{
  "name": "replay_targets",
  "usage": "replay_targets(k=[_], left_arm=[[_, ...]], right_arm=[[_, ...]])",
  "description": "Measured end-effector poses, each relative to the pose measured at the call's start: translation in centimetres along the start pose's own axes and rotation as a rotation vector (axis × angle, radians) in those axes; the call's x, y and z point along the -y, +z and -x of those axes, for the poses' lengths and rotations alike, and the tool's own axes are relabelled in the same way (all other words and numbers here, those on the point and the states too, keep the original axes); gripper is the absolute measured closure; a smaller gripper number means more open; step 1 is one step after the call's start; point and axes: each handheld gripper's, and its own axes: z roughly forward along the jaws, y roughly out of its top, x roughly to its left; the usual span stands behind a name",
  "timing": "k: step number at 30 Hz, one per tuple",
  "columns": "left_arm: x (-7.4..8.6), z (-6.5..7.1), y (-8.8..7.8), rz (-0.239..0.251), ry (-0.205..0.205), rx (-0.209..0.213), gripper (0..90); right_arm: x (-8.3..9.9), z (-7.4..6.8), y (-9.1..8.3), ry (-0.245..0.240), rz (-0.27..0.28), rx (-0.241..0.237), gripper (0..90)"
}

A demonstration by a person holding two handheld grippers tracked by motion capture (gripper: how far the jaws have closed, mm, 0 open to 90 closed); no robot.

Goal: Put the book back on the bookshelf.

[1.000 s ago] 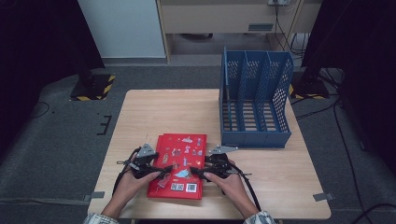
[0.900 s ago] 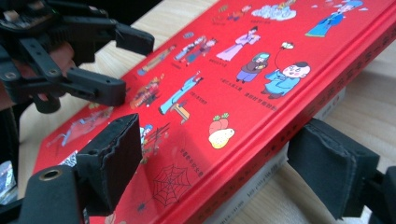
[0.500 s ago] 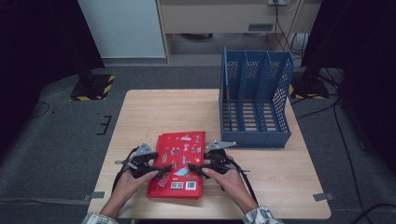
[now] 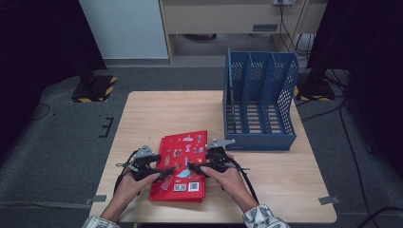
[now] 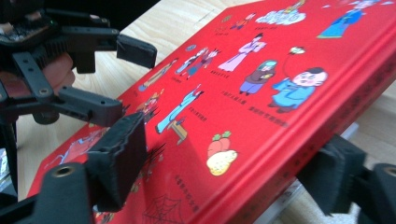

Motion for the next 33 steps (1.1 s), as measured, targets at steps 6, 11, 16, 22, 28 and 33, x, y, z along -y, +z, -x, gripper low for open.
replay_targets(k=[6,11,16,22,28,33], left_arm=[[0.0,-0.1,0.0,0.012,-0.013,0.005,8.9],[0.0,-0.2,0.0,0.017,-0.018,-0.005,5.0],[0.0,-0.3,0.0,0.016,-0.029,-0.006,1.4],[0.0,-0.5,-0.2,0.024,-0.039,0.001,0.0],[0.0,-0.6,-0.3,0.023,-0.043,0.010,1.8],[0.0,-0.6,-0.2,0.020,-0.042,0.020,1.6]], right_arm=[[-0.5,0.2,-0.5,0.018,0.020,-0.014,34.1],[-0.7,0.3,-0.7,0.029,0.033,-0.025,39.0],[-0.9,0.3,-1.0,0.032,0.045,-0.035,42.8],[-1.3,0.1,-1.3,0.023,0.080,-0.052,48.3],[-1.7,0.1,-1.3,0.038,0.061,-0.052,48.5],[-2.1,-0.1,-1.1,0.023,0.032,-0.044,44.1]])
